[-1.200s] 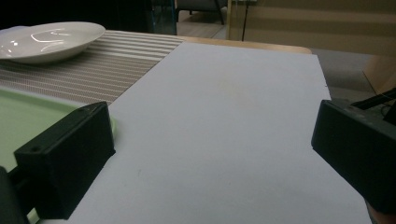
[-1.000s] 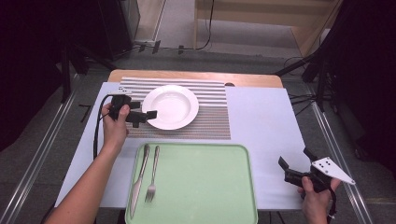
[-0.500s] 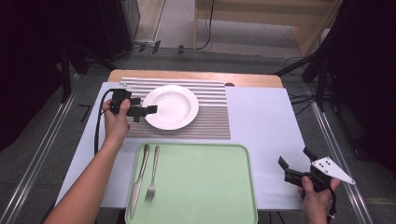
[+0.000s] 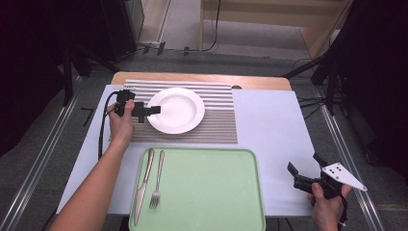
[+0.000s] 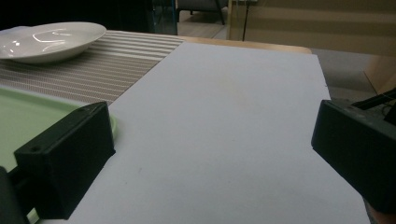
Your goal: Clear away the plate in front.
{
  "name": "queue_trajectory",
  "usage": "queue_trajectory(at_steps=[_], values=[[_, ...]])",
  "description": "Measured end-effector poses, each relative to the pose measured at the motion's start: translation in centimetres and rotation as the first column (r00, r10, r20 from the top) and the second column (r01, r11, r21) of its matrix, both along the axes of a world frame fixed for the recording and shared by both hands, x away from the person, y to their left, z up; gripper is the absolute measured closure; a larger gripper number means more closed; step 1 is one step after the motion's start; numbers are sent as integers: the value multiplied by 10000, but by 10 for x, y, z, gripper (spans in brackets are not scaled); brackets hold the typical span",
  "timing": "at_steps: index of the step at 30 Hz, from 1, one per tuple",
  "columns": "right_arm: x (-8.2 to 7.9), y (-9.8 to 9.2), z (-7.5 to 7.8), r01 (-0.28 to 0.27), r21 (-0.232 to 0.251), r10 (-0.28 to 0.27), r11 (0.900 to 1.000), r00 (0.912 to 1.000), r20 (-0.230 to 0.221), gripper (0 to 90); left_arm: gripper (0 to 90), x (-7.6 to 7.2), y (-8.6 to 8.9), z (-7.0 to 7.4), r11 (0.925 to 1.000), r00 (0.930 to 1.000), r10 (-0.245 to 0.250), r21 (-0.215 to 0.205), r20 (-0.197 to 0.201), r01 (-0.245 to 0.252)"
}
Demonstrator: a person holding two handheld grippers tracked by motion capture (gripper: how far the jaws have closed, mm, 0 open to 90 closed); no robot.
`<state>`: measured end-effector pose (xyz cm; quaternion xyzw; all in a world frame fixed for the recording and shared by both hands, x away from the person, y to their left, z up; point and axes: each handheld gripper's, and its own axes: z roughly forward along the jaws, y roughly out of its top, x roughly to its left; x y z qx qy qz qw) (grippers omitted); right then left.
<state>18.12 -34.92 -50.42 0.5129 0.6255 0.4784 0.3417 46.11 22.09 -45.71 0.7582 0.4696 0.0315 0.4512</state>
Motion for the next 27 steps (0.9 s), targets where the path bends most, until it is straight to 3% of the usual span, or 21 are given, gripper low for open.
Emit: queue_trajectory(at_steps=[6,8,13,16,19,27], values=[[1,1,-1,-40,9,41,10000,9999,-120,0,73,8,2,-11,9997,9993,229,-16,-305,-229],[1,1,-1,0,10,0,10000,10000,-98,0,138,10,2,-14,9991,9982,417,16,-439,-416],[0,-1,-1,-8,-2,8,10000,10000,-74,0,145,14,1,-20,9990,9966,457,31,-687,-456],[-1,0,-1,37,153,-34,9999,9999,-163,0,197,14,2,-21,9979,9953,637,-62,-732,-643],[-1,-1,-1,25,111,-23,9999,9999,-155,0,266,17,2,-27,9969,9911,774,-53,-1084,-784],[1,-2,-2,29,73,-29,10000,9999,-110,0,275,21,-5,-33,9958,9865,854,-215,-1399,-892]])
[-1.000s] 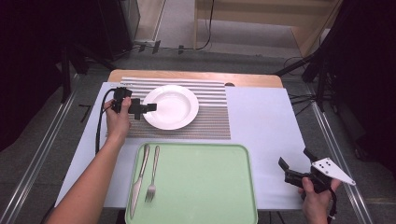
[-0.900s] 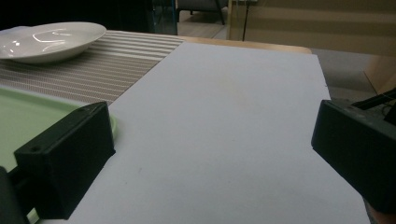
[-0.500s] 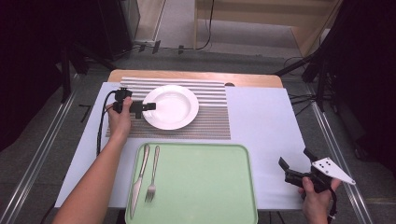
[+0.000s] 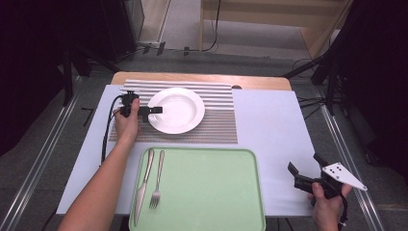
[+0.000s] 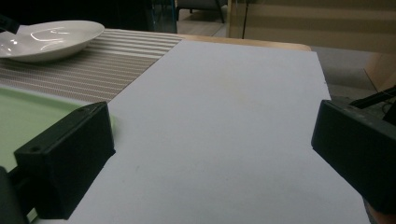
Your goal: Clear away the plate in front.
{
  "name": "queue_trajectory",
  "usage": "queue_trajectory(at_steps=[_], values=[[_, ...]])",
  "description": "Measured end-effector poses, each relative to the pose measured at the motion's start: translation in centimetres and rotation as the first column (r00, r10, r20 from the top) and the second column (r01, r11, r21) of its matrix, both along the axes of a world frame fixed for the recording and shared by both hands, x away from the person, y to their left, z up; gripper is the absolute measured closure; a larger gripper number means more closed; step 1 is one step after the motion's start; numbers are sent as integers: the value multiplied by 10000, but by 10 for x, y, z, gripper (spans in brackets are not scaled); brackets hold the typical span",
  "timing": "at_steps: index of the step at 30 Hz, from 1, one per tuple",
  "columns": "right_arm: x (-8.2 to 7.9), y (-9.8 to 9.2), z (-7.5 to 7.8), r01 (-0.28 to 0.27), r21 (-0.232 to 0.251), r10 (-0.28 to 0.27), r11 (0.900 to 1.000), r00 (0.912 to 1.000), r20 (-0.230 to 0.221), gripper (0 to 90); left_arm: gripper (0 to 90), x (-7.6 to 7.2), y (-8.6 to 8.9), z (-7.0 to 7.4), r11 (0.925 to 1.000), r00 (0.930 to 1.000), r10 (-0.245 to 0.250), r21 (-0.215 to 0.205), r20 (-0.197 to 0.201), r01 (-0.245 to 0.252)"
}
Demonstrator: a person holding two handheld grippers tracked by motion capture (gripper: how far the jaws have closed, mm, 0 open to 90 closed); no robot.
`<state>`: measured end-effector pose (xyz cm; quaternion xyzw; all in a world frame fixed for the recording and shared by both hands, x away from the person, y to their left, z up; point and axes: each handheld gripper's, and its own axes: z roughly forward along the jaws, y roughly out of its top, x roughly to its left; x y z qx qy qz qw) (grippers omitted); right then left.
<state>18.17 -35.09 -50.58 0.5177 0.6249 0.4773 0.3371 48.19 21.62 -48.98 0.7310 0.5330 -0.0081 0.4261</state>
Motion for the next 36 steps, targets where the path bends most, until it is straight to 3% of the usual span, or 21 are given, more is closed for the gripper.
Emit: queue_trajectory(at_steps=[6,13,17,20,21,26,30,31,35,36], values=[[0,2,-1,-42,-1,42,10000,9999,-92,0,291,2,-2,-4,9998,9995,-103,-182,-313,97],[0,1,0,-35,-20,34,10000,10000,-72,0,274,3,-8,-7,9988,9976,162,-451,-676,-192],[0,2,-1,-57,-9,57,10000,9999,-111,0,440,4,-7,-6,9980,9955,629,95,-713,-624],[1,2,-1,-37,-33,37,10000,9999,-122,0,571,4,-6,-6,9970,9942,760,185,-767,-748],[1,2,-1,-49,-83,48,10000,9999,-106,0,627,4,-5,-6,9960,9942,810,448,-711,-779],[2,0,-1,-41,-153,41,9999,10000,-16,0,634,4,-6,-4,9955,9935,850,490,-759,-814],[1,0,-1,4,-81,-4,10000,10000,-71,0,661,2,-5,0,9974,9960,698,222,-558,-687],[1,0,-1,5,-71,-6,10000,9999,-112,0,677,0,-5,4,9988,9978,465,-152,-475,-473],[1,1,-1,9,-78,-10,10000,9999,-116,0,736,-3,-11,9,9996,9995,235,-139,-187,-238],[1,1,-1,-6,-77,5,10000,9999,-120,0,763,-3,-11,10,9985,9998,89,-543,-188,-99]])
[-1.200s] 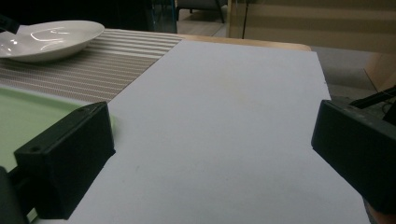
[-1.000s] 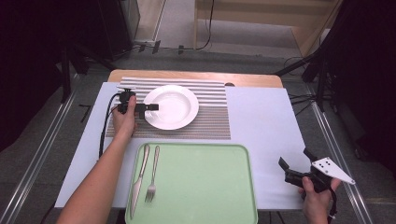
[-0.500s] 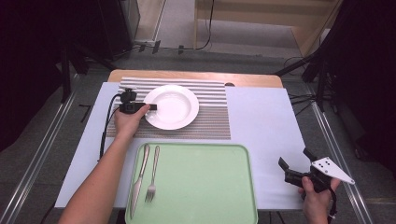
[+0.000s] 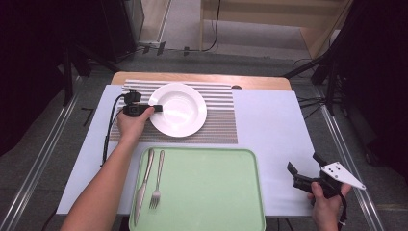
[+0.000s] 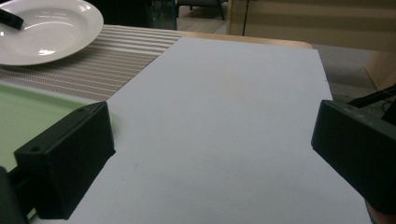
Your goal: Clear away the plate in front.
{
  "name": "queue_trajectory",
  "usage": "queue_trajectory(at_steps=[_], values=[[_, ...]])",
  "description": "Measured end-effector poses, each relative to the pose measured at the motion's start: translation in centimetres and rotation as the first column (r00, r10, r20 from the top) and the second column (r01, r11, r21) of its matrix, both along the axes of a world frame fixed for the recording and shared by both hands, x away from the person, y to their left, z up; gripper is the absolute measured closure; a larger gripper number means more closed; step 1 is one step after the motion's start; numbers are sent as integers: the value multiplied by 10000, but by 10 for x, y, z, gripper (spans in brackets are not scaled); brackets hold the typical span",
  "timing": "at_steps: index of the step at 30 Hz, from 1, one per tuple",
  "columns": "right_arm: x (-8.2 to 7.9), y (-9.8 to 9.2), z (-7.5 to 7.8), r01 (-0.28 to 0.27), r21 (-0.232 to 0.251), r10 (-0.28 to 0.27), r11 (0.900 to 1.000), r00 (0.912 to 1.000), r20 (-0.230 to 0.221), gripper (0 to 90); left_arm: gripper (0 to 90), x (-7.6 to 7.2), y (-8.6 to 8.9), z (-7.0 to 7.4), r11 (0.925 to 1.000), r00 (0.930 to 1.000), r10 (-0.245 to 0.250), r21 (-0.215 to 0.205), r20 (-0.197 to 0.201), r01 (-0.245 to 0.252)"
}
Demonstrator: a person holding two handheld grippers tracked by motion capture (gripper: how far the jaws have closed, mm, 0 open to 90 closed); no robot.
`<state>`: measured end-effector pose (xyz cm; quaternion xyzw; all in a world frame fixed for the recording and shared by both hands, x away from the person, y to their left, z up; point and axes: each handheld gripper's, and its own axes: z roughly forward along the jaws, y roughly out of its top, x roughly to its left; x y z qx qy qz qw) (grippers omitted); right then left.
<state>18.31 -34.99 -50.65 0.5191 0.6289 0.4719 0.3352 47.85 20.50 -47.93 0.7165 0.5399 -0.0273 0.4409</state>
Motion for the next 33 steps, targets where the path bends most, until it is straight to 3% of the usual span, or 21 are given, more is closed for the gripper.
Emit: queue_trajectory(at_steps=[4,15,22,33], values=[[1,0,0,-18,-113,19,9999,10000,65,0,806,-1,0,1,9993,9998,-166,-339,135,170],[0,0,0,13,-14,-13,10000,10000,-6,0,803,-2,-2,4,9996,9995,-257,-83,172,259],[0,0,0,52,1,-52,10000,10000,-17,0,809,-3,-5,6,10000,10000,-35,-90,74,35],[0,-2,0,26,-116,-25,9999,10000,97,0,818,-6,-12,10,9991,9989,406,-115,249,-403]])
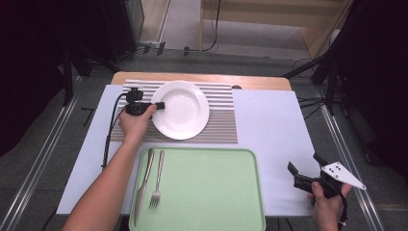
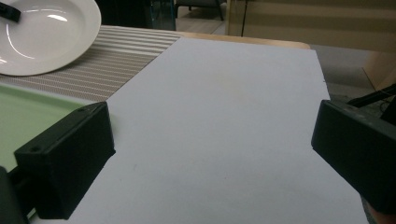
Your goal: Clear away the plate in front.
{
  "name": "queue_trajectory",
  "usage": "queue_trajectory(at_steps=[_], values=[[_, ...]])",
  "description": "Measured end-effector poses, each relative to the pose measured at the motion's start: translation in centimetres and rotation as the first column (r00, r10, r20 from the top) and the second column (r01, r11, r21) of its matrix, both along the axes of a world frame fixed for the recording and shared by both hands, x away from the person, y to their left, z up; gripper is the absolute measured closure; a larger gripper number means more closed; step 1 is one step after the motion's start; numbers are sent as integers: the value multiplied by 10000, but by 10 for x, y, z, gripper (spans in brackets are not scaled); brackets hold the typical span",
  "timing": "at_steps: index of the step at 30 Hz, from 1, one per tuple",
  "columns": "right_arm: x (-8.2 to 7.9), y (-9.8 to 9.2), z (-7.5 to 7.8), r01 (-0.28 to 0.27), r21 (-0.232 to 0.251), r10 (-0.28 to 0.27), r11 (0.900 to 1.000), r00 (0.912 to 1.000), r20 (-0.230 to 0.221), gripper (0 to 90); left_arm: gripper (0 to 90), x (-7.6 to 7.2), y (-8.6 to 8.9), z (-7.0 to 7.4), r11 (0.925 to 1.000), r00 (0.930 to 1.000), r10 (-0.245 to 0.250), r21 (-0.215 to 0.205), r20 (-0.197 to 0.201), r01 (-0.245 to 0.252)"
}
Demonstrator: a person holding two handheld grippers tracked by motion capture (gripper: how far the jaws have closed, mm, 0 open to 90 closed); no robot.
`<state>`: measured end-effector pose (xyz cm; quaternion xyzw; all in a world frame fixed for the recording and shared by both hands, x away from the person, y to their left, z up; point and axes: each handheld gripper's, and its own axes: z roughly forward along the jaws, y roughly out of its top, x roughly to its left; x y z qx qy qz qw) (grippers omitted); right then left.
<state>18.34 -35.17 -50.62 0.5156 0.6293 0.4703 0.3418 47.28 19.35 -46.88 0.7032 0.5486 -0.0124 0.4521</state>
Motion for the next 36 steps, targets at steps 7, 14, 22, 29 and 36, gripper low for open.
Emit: queue_trajectory(at_steps=[7,14,22,29,36], values=[[-1,-1,0,63,184,-62,9998,10000,-56,0,817,1,2,1,9990,10000,-40,-445,44,41],[-1,-2,1,37,183,-36,9998,10000,-58,0,818,-2,2,10,9953,9995,-155,-955,259,179],[-1,-1,1,47,71,-47,10000,10000,0,0,817,-10,-3,20,9936,9981,-414,-1036,453,459],[-1,1,2,20,51,-20,10000,10000,11,0,817,-17,-9,27,9908,9954,-757,-1083,586,817],[-1,2,2,-8,105,9,9999,10000,-74,0,817,-24,-19,36,9848,9908,-1160,-1217,692,1238]])
